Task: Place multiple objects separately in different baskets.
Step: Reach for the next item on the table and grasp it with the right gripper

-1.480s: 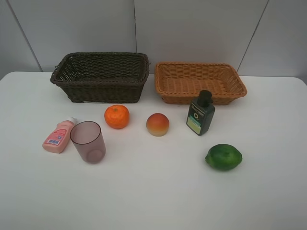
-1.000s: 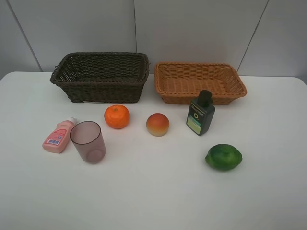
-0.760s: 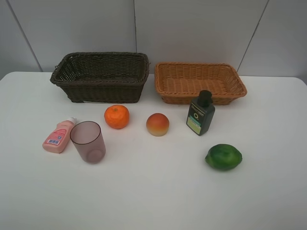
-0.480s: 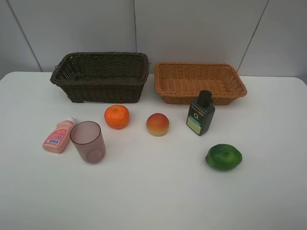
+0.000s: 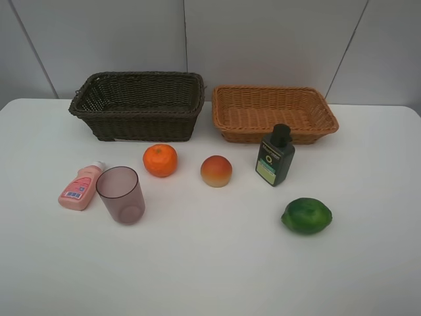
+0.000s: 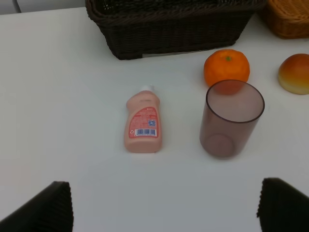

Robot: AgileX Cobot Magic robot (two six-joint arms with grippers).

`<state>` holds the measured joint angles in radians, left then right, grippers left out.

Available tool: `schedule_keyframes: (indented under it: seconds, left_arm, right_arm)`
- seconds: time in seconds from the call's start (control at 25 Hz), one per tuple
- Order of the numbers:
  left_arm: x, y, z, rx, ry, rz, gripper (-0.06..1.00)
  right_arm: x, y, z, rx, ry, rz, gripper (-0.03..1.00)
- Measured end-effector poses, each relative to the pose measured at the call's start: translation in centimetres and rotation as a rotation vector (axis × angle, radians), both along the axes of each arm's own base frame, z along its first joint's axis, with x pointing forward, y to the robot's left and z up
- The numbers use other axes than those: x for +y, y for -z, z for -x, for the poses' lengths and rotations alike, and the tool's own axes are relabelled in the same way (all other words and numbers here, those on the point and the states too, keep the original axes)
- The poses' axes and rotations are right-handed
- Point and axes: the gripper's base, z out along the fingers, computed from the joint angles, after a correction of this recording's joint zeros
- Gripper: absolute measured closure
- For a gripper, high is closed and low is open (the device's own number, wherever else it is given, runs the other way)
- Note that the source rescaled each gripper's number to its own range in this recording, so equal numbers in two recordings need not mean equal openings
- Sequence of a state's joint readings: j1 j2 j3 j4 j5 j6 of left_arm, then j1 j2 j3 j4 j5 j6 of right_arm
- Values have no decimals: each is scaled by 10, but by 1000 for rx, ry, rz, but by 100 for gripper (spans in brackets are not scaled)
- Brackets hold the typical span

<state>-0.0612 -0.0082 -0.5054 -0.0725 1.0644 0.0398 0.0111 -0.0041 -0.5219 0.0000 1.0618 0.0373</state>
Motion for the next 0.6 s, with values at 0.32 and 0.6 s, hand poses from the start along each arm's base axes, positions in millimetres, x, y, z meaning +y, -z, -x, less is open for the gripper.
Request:
schedule_keyframes:
  seconds: [0.32,0.6]
  left_arm:
    - [0,0,0,0,0,0,-5]
    - [0,0,0,0,0,0,-5]
  right_arm:
    - [0,0,0,0,0,0,-3]
    - [0,0,0,0,0,0,-3]
